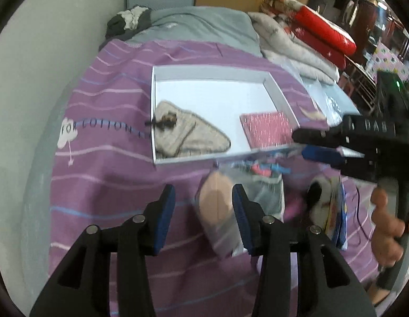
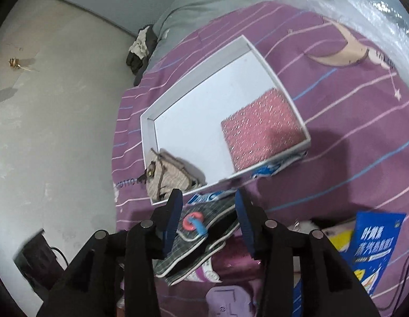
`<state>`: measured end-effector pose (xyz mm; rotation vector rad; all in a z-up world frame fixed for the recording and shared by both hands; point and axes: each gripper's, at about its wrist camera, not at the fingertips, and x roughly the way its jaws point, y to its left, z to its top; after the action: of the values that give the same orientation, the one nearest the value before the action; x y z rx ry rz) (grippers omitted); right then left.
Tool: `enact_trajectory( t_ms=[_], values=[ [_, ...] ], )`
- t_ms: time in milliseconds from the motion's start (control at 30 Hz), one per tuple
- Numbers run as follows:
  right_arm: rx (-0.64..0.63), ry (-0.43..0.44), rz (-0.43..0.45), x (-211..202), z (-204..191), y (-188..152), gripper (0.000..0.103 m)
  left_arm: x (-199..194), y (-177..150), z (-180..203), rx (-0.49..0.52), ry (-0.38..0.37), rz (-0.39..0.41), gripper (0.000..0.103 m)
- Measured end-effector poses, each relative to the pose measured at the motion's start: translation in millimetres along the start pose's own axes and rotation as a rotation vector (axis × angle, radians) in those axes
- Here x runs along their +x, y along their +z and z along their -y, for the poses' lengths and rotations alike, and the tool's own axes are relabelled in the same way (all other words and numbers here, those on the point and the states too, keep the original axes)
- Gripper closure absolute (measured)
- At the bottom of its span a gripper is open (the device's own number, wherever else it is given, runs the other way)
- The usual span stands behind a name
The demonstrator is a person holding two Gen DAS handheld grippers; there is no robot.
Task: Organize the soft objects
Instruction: 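Grasp the clear plastic packet with the left gripper while the right gripper grasps the blue-white toothpaste tube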
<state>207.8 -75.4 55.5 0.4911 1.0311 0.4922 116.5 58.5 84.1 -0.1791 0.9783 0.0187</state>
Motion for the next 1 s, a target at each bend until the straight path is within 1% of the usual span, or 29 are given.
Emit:
enact_trajectory(
  t_ms=[67, 233, 267, 333, 367, 400, 533, 633, 733, 933, 1000],
  values=[
    [-0.007, -0.006, -0.011, 2, -3, -5, 0.061, -4, -8, 1, 0.014, -0.011, -0.006, 0.057],
    [-0.016, -0.003, -0.044, 7, -8, -14, 0.061, -14, -13, 2, 0.022, -0.044, 0.000, 0.057],
    [-0.018, -0.002, -0.053, 7, -9, -17, 0.061, -16, -14, 2, 0.020, -0.060, -0.002, 0.057],
    [-0.024, -0.006, -0.057, 7, -11, -19, 0.061, -18, -16, 5, 0.039, -0.121, -0.021, 0.057],
    [-0.026, -0.009, -0.056, 6, -11, -19, 0.061, -18, -17, 8, 0.053, -0.141, -0.033, 0.057],
    [-0.026, -0.010, -0.054, 5, -12, -19, 0.061, -18, -19, 13, 0.073, -0.144, -0.042, 0.057],
    [-0.019, -0.017, -0.047, 0, -9, -18, 0.061, -8, -25, 29, 0.142, -0.079, -0.073, 0.057],
    [-0.012, -0.023, -0.039, -3, -6, -17, 0.061, 6, -28, 31, 0.150, -0.061, -0.092, 0.057],
    [-0.004, -0.025, -0.039, -4, -4, -16, 0.061, 19, -28, 28, 0.127, -0.048, -0.103, 0.057],
    [0.004, -0.029, -0.054, 5, 0, -16, 0.061, 23, -25, 17, 0.074, -0.063, -0.048, 0.057],
    [0.012, -0.034, -0.054, 8, 2, -15, 0.061, 21, -24, 15, 0.068, -0.070, -0.029, 0.064]
  ],
)
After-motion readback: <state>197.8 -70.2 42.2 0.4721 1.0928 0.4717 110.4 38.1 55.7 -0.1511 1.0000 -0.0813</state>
